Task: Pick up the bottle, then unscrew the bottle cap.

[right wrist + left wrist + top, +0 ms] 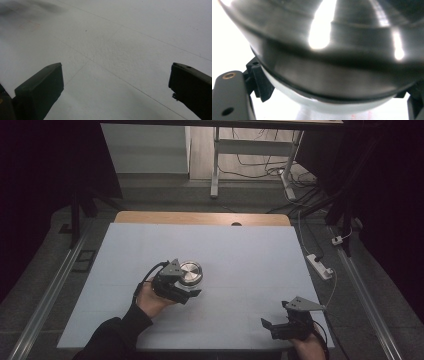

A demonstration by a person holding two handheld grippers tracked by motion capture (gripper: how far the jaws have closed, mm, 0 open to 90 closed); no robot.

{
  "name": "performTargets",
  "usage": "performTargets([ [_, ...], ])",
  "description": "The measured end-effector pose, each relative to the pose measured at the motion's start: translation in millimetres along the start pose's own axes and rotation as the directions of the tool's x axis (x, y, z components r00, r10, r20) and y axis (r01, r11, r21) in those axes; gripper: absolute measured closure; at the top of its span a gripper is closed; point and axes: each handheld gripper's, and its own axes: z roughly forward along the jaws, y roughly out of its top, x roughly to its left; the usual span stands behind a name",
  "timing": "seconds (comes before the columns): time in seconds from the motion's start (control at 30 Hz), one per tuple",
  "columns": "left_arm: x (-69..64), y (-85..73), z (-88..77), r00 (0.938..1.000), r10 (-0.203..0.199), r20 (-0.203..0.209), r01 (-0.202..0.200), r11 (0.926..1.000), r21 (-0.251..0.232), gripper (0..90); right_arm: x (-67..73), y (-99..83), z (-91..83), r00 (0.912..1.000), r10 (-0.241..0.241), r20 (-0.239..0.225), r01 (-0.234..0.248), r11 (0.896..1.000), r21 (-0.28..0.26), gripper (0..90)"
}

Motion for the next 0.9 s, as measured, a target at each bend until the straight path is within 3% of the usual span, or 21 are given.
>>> performTargets([
  [0.27, -15.3, 2.1, -0.1, 0.9978, 0.010, 0.066, -0.010, 0.9999, -0.009, 15.5, -0.4, -0.2, -0.5, 1.0000, 0.006, -0.001, -0.006, 1.000, -0.005, 0.0],
  [0.57, -23.8, 3.7, 0.7, 0.9967, 0.026, 0.076, -0.026, 0.9996, -0.007, 15.5, -0.8, -0.3, -0.8, 1.0000, 0.006, -0.006, -0.006, 1.000, -0.007, 0.0],
  [0.9, -24.8, 3.5, 1.9, 0.9964, 0.030, 0.079, -0.030, 0.9996, -0.003, 15.5, -1.9, 0.4, -3.3, 0.9997, 0.019, -0.016, -0.020, 0.999, -0.033, 0.0],
])
